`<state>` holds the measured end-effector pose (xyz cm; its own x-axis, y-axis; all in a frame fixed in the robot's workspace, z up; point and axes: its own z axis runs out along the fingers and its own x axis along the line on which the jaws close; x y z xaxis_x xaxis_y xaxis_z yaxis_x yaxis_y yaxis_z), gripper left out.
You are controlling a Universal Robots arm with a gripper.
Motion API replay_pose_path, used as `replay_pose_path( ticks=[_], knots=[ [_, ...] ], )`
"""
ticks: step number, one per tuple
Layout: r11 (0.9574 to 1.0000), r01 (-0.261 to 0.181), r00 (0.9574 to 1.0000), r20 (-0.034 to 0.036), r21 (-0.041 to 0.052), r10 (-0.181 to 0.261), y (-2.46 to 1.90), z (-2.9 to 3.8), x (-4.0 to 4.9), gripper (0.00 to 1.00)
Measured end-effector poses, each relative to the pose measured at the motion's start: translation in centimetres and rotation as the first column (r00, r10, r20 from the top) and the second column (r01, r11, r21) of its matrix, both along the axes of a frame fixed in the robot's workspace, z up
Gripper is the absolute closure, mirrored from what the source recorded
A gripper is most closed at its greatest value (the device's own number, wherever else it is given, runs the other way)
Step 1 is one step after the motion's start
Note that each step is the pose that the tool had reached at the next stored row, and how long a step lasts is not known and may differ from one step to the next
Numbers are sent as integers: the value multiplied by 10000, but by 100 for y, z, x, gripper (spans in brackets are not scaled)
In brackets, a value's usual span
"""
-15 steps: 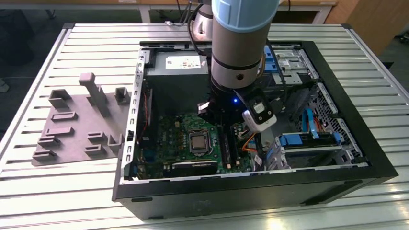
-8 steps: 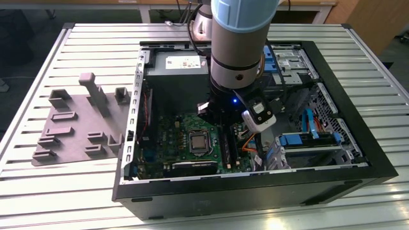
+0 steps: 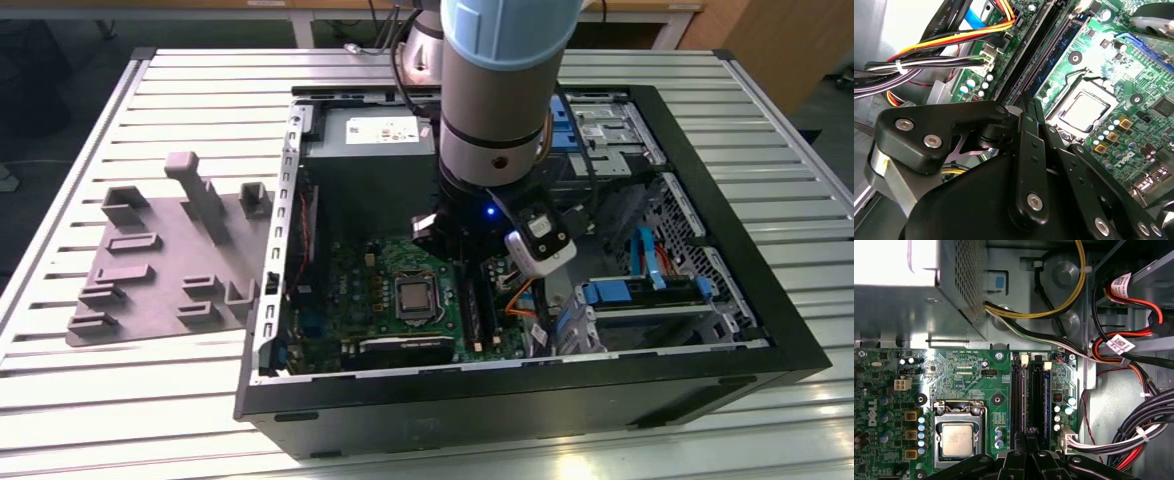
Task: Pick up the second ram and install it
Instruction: 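Insert the second ram into the second slot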
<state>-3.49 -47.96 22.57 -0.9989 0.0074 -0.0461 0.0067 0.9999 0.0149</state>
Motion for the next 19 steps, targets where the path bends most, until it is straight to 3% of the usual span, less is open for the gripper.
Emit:
replay_pose_path(
  ticks=[19],
  knots=[
    [10000,-58,10000,0,0,58,-3,-6,-2,88]
  ],
)
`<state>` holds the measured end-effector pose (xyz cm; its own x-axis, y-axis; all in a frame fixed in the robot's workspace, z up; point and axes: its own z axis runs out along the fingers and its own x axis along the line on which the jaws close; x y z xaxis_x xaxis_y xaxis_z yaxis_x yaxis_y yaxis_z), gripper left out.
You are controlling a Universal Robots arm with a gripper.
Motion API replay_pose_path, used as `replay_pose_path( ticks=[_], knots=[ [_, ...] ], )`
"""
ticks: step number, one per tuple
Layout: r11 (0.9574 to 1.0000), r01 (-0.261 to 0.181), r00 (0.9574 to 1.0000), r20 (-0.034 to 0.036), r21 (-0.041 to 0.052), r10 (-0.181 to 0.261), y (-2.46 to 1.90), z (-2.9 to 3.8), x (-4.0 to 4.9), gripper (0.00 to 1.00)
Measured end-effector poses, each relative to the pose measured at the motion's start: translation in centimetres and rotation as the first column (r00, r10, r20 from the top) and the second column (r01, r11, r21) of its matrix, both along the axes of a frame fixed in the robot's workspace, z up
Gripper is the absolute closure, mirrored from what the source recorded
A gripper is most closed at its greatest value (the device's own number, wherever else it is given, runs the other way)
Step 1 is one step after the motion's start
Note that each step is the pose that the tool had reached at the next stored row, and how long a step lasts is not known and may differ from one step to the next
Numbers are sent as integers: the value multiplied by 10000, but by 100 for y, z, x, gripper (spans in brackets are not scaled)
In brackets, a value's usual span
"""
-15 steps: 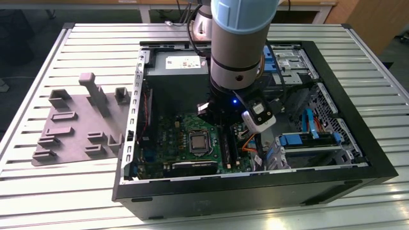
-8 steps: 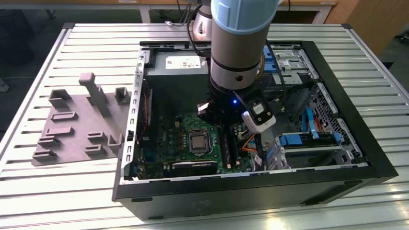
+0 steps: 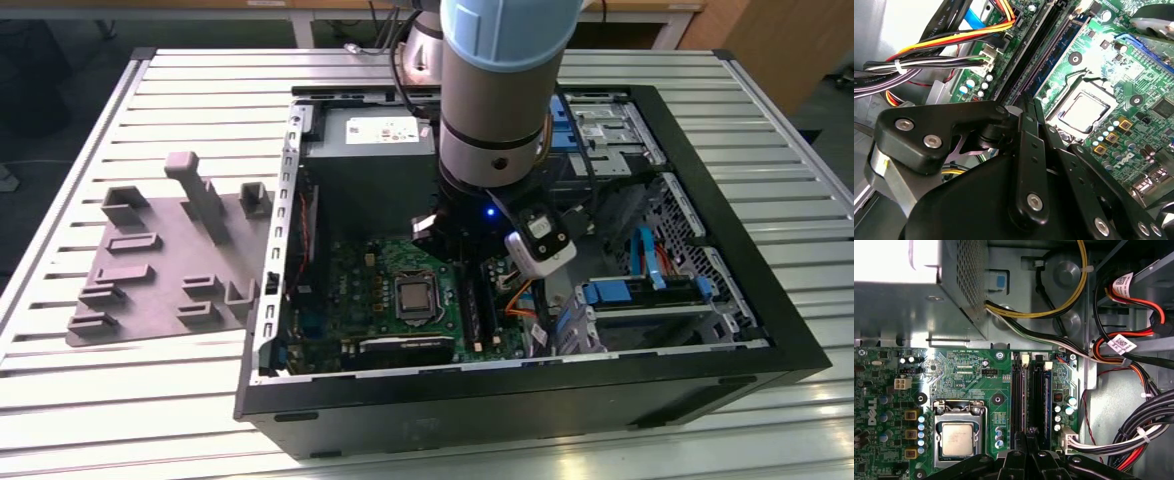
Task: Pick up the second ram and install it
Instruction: 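Insert the second ram into the second slot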
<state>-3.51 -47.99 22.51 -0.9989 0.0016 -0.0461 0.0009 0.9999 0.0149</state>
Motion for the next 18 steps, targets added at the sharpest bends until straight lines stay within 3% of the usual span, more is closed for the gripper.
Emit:
replay_pose_path(
  ticks=[13,18],
  knots=[
    [10000,-1,10000,0,0,1,0,-8,0,88],
    [9997,228,9997,1,3,-228,0,-9,4,88]
  ],
)
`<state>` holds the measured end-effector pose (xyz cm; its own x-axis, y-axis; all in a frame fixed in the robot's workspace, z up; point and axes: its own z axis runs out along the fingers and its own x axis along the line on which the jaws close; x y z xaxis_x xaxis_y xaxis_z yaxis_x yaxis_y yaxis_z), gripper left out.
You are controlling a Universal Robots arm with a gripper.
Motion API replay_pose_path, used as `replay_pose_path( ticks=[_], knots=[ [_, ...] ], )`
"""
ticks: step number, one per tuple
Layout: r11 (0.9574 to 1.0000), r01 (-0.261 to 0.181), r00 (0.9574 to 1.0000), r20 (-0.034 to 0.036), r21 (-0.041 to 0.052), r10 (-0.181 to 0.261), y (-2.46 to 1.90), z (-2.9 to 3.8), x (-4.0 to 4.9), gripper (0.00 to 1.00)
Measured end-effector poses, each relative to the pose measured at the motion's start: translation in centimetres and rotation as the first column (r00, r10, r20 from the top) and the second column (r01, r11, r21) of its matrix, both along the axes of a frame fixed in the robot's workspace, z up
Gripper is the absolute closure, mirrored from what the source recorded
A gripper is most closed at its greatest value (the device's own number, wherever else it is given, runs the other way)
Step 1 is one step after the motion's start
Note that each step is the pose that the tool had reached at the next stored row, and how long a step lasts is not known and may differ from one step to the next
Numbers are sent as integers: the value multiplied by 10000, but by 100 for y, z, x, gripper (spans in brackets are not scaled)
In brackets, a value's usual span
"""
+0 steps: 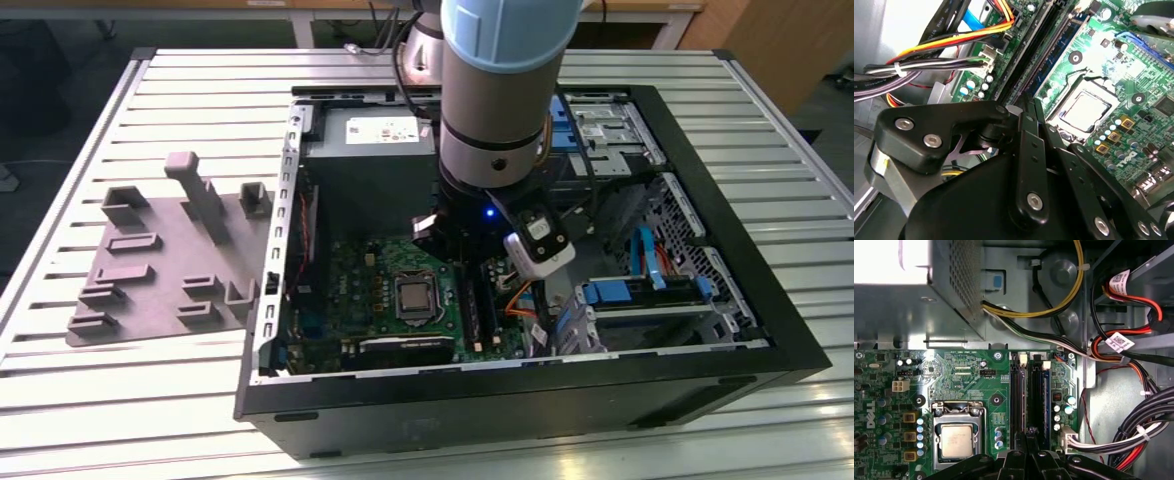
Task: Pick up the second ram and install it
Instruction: 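Insert the second ram into the second slot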
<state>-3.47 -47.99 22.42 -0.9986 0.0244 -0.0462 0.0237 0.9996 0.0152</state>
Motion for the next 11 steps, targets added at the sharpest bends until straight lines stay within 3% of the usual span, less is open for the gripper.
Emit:
replay_pose_path(
  ticks=[11],
  knots=[
    [10000,29,10000,-1,-2,-29,0,-24,0,88]
  ],
)
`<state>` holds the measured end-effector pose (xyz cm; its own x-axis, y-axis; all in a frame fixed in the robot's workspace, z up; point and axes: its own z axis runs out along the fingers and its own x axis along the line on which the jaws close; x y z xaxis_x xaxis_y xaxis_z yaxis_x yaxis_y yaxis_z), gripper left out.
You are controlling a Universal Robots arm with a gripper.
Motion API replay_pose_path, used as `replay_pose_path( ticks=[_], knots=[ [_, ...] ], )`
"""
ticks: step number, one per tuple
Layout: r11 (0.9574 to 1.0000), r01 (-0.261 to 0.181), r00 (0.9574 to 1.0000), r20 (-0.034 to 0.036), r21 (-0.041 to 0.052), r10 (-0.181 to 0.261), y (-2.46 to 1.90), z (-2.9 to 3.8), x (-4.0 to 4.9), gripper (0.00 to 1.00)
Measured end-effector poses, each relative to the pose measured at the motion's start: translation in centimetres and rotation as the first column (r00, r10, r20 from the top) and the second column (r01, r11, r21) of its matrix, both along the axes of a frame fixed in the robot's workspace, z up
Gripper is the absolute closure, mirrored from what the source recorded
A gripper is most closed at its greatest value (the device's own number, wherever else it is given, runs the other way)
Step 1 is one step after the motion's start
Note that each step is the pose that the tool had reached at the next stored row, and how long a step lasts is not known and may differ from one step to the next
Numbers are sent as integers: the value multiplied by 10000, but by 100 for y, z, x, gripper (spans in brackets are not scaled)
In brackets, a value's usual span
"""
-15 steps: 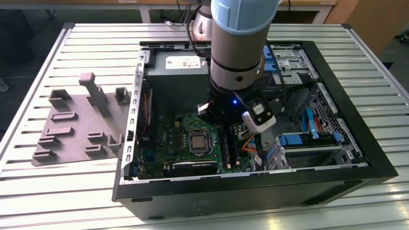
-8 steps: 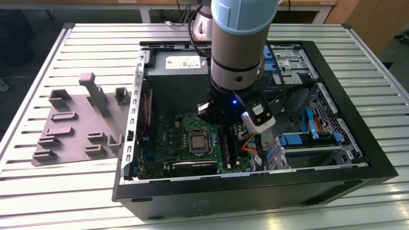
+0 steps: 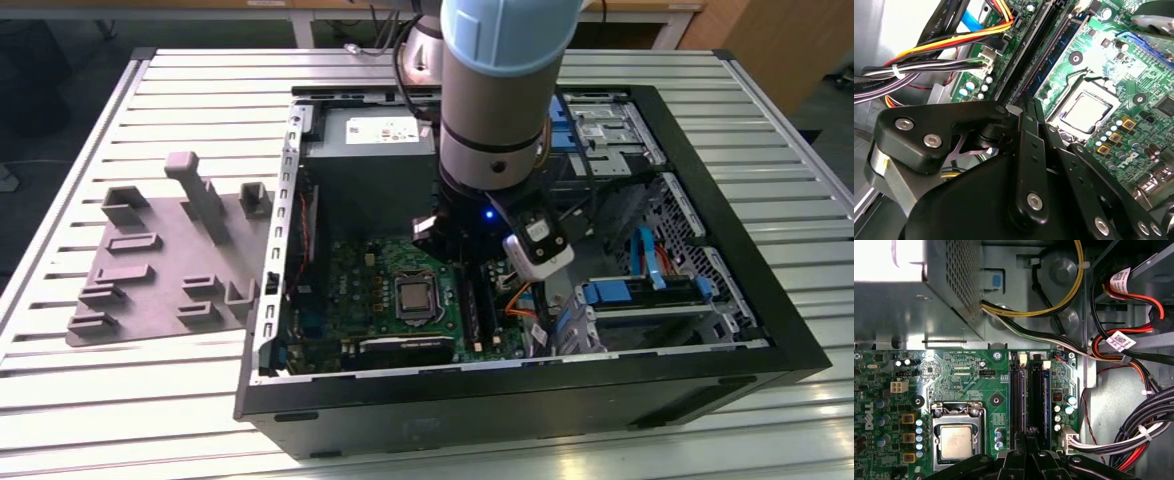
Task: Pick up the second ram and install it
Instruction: 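Insert the second ram into the second slot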
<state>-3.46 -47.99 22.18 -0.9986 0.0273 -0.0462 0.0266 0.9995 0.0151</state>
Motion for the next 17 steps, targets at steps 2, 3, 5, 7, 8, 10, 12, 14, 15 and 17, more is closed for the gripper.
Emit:
replay_pose_path(
  ticks=[2,3,5,7,8,10,12,14,15,17],
  knots=[
    [10000,0,10000,0,-1,0,0,-8,0,88],
    [10000,0,10000,0,-1,0,0,-13,0,88],
    [10000,0,10000,-1,-2,0,0,-23,0,88],
    [10000,0,10000,-1,-2,0,0,-33,0,88],
    [10000,0,10000,0,-1,0,0,-38,0,88],
    [10000,0,10000,-1,-1,0,0,-46,0,88],
    [10000,0,10000,-1,-3,0,0,-48,0,88],
    [10000,0,10000,-1,-3,0,0,-48,0,88],
    [10000,0,10000,-1,-1,0,0,-49,0,88],
    [10000,0,10000,0,1,0,0,-57,0,88]
  ],
)
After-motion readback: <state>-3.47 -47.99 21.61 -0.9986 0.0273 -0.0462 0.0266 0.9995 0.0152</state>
